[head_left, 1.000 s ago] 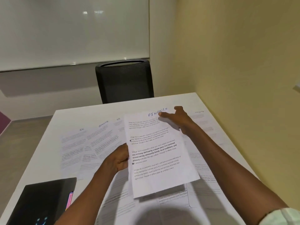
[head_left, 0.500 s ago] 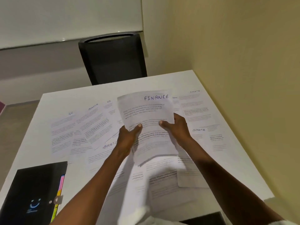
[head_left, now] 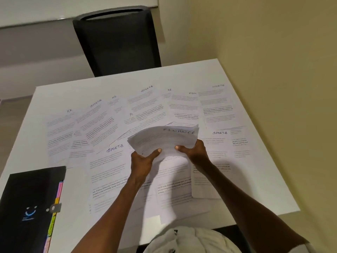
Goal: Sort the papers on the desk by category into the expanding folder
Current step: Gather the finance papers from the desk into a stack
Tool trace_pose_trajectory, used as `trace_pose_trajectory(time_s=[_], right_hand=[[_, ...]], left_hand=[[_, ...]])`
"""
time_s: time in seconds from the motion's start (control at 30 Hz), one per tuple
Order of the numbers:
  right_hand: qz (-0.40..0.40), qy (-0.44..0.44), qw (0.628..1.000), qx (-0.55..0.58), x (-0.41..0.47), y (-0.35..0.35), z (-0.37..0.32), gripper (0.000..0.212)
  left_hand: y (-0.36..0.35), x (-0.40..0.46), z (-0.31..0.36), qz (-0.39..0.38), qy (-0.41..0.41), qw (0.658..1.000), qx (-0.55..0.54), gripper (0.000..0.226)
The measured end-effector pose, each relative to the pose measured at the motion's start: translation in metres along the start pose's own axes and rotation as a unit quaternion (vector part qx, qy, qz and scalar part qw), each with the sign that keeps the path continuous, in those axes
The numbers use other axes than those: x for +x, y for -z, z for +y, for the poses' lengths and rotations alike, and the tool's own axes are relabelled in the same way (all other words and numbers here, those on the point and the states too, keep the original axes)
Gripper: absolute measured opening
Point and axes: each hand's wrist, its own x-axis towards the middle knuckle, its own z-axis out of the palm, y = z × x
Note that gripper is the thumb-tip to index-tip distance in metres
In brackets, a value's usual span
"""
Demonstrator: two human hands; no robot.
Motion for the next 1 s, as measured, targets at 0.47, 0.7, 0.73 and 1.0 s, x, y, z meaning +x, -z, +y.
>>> trace_pose_trajectory(time_s=[0.47, 0.7, 0.73, 1.0], right_hand=[[0.007, 0.015, 1.0, -0.023, 0.024, 0.006, 0.004, 0.032], [-0.025, 0.057, 0.993, -0.097, 0.041, 0.021, -0.013, 0.027], [-0.034, 0.06, 0.99, -0.123, 0.044, 0.022, -0.013, 0.032], [-0.148, 0.033, 0.962, -0.228, 0.042, 0.017, -0.008, 0.05]], left_hand=[[-0.008, 0.03, 0.007, 0.009, -0.007, 0.998, 0.058, 0.043], [0.0, 0.049, 0.033, 0.008, 0.0, 1.0, 0.007, 0.027], [0.0, 0.051, 0.037, 0.01, 0.011, 1.0, -0.003, 0.023], [0.028, 0.055, 0.029, -0.036, 0.134, 0.987, -0.082, 0.032]])
